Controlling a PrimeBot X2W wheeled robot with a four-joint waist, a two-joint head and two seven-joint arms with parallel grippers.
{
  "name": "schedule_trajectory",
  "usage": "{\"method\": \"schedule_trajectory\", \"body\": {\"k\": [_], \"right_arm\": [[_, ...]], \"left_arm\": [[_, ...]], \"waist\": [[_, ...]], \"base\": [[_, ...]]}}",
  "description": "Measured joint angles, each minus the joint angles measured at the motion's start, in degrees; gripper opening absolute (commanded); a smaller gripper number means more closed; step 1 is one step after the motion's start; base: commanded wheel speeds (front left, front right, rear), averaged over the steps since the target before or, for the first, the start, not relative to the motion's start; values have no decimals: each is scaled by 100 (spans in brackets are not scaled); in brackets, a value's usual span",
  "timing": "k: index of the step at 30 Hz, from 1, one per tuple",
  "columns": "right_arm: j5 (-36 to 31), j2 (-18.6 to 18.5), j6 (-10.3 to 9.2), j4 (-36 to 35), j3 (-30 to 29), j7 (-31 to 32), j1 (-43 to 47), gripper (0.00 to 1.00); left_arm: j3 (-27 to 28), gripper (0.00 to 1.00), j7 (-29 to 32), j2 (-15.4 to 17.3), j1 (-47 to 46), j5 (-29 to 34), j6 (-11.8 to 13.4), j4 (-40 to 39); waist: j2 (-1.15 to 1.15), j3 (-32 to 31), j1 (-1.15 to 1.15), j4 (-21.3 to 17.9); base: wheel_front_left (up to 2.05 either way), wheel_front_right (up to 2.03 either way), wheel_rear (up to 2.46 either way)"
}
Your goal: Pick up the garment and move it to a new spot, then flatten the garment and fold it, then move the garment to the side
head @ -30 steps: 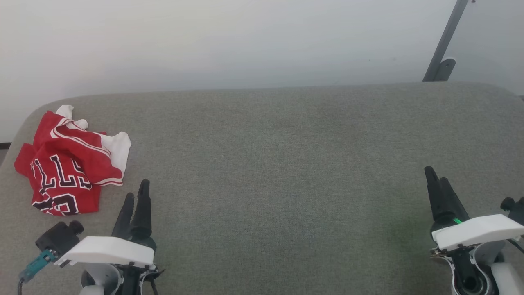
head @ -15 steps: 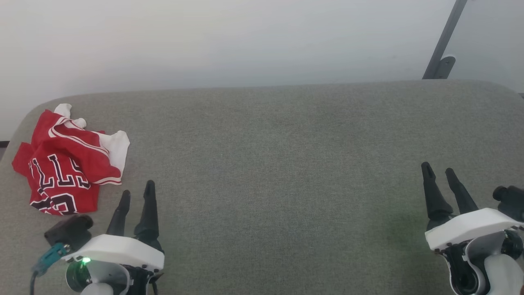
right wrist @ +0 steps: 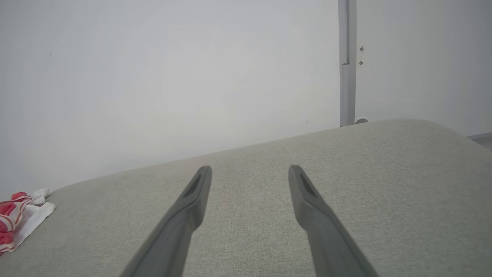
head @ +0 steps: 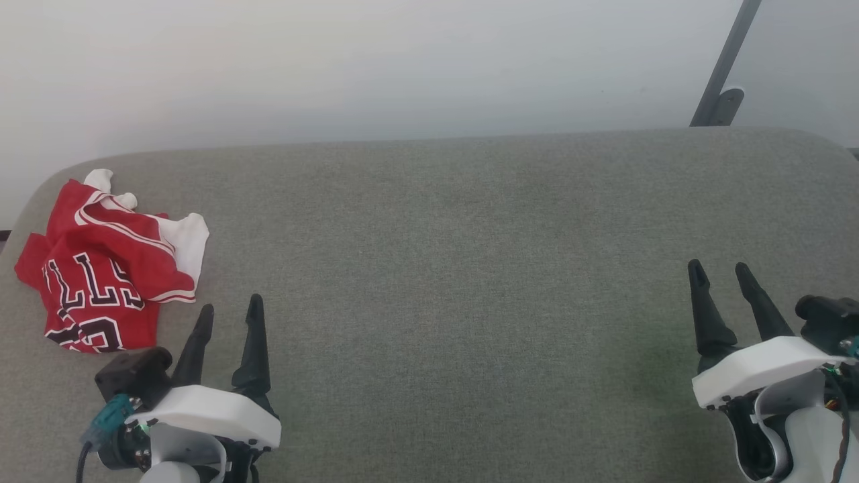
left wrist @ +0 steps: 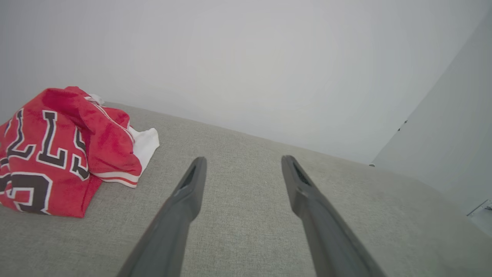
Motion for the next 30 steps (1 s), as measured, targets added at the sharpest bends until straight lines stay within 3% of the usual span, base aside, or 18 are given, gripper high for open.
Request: {"method": "schedule_trajectory", "body": {"k": [17,30], "right_arm": [[-975,-73,1,74,-32,-226,-116,100],[-1263,-94,1,157,-103,-393,-123,100]], "left_arm": [[-222,100,-229,129,20,754,149,-146],[35,100,-401,-37,63,1191,-164,82]], "waist": [[0,61,0,-29],[0,49,0,-59]], "base": [[0,0,0],[0,0,0]]}}
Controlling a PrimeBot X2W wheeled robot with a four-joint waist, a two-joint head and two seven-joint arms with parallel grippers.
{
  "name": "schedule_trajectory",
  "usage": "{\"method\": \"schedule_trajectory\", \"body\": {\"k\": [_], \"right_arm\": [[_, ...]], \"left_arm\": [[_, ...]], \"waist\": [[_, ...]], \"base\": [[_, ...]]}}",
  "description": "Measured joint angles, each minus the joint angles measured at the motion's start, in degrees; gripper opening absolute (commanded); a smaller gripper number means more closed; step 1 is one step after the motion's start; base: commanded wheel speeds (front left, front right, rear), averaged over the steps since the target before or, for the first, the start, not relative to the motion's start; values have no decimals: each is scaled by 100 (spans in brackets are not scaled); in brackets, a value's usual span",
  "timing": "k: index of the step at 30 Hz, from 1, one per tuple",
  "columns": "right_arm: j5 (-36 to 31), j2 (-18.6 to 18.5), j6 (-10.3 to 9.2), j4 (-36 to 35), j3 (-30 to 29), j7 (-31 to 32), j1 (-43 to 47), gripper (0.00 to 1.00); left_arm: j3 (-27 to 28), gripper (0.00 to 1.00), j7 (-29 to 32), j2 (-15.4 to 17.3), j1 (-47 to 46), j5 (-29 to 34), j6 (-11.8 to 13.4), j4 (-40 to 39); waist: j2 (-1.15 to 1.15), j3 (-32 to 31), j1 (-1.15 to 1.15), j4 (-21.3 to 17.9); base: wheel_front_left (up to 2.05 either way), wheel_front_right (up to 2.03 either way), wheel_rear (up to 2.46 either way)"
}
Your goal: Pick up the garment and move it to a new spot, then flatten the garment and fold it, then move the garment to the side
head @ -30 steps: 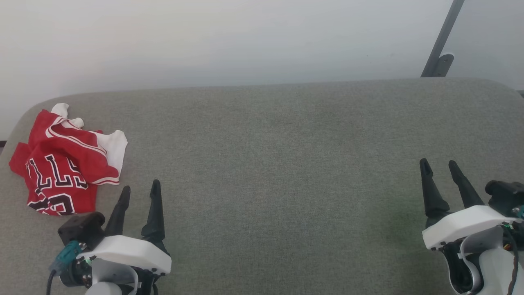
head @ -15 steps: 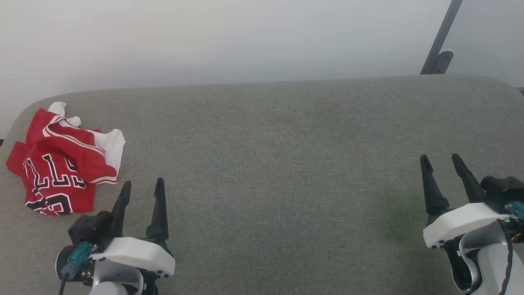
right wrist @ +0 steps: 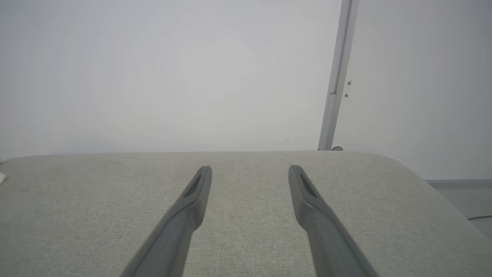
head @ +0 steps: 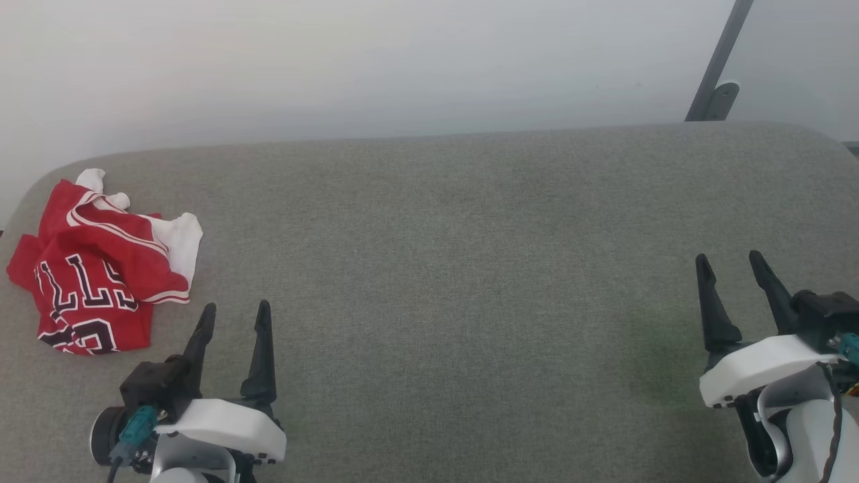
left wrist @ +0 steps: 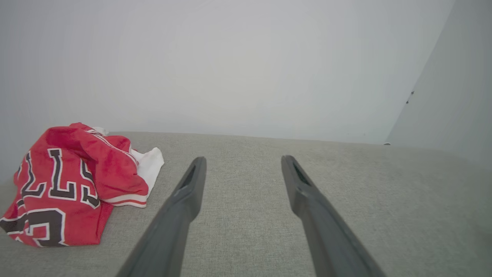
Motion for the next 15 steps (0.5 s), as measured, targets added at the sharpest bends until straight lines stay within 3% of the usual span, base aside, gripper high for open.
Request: {"method": "schedule_trajectory", "body": {"k": [15], "right_arm": [[-287,-42,0,87,75,-167,-14,100]], "left_arm": [[264,100,-174,-132,62,738,-141,153]], "waist": [[0,-38,0,-20]], "base": [[0,0,0]]}}
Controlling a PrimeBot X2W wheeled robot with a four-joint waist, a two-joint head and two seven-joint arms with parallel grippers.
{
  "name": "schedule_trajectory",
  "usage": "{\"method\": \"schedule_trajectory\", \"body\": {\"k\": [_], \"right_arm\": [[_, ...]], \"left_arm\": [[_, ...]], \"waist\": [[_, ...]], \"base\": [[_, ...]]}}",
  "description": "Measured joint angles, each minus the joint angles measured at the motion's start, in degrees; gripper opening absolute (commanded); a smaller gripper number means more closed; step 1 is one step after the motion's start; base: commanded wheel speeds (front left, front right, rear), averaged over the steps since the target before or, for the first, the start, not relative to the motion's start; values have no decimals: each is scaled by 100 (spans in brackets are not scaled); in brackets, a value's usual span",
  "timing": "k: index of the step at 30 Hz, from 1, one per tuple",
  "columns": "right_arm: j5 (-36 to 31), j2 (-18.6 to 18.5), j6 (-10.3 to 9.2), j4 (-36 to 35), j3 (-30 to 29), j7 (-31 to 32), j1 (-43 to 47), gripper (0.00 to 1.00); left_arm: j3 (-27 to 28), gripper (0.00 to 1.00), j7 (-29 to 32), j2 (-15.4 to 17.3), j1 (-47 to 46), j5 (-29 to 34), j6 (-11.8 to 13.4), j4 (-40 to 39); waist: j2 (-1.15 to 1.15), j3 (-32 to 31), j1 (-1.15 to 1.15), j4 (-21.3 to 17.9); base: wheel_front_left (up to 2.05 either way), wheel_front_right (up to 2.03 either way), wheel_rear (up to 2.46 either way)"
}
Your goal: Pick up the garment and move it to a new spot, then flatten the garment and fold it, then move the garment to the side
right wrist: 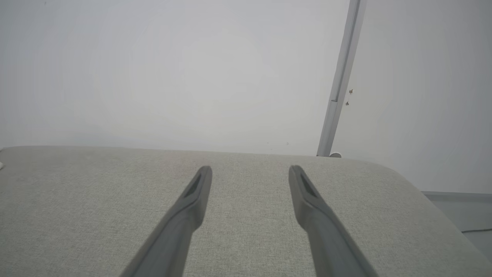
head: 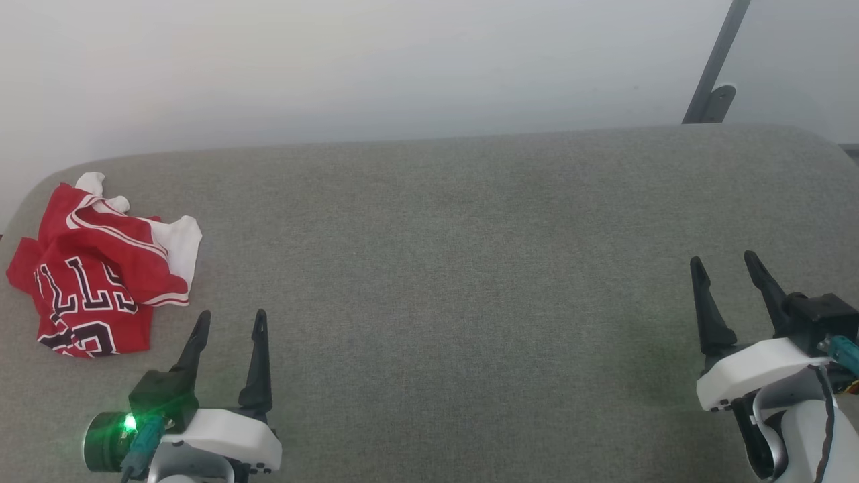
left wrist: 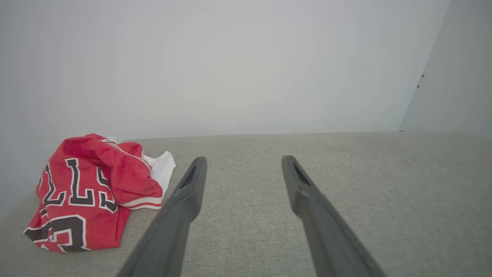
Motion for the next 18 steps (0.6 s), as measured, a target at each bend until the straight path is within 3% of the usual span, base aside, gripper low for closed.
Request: {"method": "schedule_trajectory", "body": {"k": [18], "right_arm": [[-85,9,1,63,93,-133,-3,100]], "left_arm": [[297,100,-124,-131,7,558,-227,200]], "waist": [[0,-37,0,86]], "base": [[0,0,0]]}}
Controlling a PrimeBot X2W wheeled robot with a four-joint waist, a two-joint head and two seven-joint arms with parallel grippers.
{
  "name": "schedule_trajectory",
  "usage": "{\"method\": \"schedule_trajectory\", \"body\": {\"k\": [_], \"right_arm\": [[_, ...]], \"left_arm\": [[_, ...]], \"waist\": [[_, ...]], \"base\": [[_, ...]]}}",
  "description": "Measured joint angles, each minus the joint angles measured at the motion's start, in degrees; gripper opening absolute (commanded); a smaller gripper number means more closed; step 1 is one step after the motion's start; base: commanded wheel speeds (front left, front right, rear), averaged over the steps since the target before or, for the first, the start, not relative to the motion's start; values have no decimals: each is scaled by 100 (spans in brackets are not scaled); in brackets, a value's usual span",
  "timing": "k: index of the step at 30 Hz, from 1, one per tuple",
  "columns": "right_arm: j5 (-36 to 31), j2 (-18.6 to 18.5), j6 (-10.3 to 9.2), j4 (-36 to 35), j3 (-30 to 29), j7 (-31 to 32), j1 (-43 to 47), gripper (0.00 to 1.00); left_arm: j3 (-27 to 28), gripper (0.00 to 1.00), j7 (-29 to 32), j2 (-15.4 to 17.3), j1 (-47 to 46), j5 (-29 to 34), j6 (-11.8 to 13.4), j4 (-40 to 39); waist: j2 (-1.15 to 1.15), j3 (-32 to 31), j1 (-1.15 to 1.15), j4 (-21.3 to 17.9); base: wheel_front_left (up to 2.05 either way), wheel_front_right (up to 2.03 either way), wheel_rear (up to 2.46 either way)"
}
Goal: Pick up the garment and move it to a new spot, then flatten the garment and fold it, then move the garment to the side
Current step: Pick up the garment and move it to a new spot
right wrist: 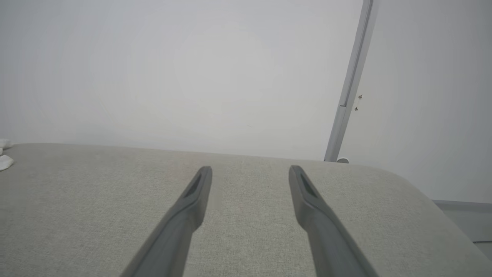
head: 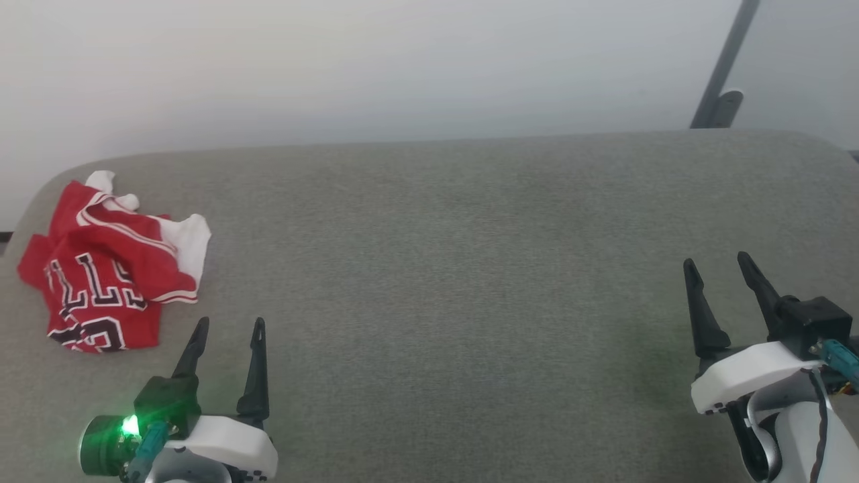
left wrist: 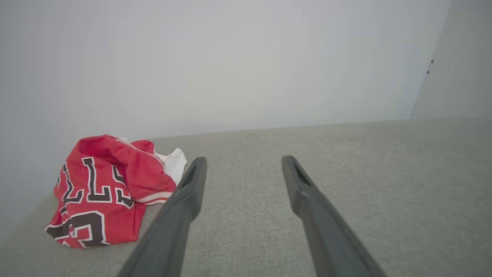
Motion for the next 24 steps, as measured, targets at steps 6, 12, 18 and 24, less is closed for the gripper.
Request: {"method": "schedule_trajectory", "body": {"k": [6,12,18,24], "right_arm": [[88,3,-1,-37,20,0,29,100],[148,9,0,-35,202,-8,37,100],[203,45,1,18,531,-8,35,100],[258,124,1,32,746,-8,36,100]], "left_arm": [[63,100,-1,-42,-7,15,-35,85],[161,100,-3,-99,4,-12,-44,99],[190,100,-3,-145,140,-37,-32,42],[207,100,-3,-169,214,-86,-12,-21]], "waist": [[0,3,0,286],[0,3,0,730],[0,-3,0,1264],[0,-12,0,1837]], "base": [[0,0,0],[0,0,0],[0,0,0],[0,0,0]]}}
